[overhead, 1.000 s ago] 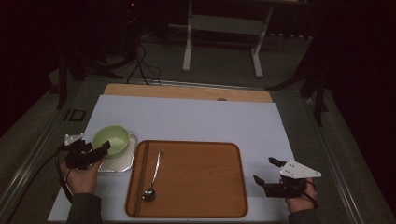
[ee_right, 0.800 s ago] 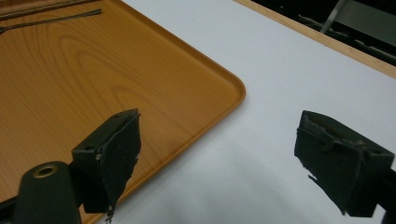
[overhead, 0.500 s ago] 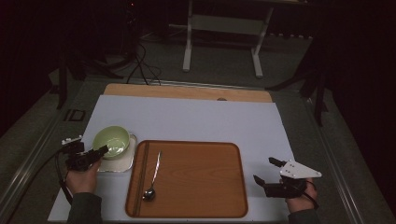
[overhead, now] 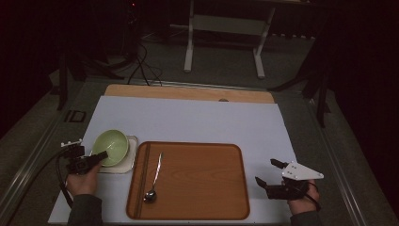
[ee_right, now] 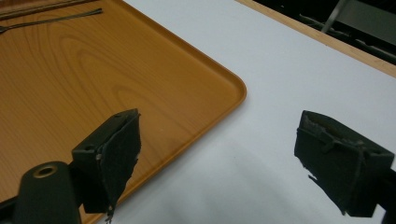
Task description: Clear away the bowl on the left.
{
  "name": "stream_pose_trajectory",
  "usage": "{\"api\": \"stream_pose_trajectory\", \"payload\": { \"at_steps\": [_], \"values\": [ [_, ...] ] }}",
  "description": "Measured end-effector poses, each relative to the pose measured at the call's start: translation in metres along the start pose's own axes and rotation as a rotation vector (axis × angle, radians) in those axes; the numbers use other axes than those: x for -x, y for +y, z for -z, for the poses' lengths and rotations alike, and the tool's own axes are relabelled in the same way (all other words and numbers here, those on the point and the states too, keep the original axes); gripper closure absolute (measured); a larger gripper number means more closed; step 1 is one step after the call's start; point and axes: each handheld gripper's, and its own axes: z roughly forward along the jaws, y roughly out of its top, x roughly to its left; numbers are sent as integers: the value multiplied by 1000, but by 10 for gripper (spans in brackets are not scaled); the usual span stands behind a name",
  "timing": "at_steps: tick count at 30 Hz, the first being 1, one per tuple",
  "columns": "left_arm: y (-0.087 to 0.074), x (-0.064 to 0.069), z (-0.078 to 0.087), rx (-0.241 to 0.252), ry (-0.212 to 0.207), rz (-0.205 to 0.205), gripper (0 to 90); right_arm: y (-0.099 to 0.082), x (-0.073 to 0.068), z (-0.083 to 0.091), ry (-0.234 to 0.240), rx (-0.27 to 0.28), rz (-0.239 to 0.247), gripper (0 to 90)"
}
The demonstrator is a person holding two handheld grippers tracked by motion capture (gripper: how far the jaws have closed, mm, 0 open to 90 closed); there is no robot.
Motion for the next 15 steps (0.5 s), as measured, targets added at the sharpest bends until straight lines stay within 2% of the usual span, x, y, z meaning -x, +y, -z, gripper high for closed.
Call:
{"api": "stream_pose_trajectory", "payload": {
  "at_steps": [3, 5, 9, 15],
  "values": [
    [0, 0, 0, 4, -5, 2, 820, 0, 0, 0, -1, -1, 0, 144],
    [-1, -3, 2, 23, -46, 41, 845, 0, 0, 0, 0, -1, -1, 144],
    [-1, -3, 2, 22, -44, 34, 850, 0, 0, 0, 0, -2, -2, 144],
    [-1, -4, 2, 26, -69, 45, 849, 0, 0, 0, -1, 0, -5, 144]
  ]
}}
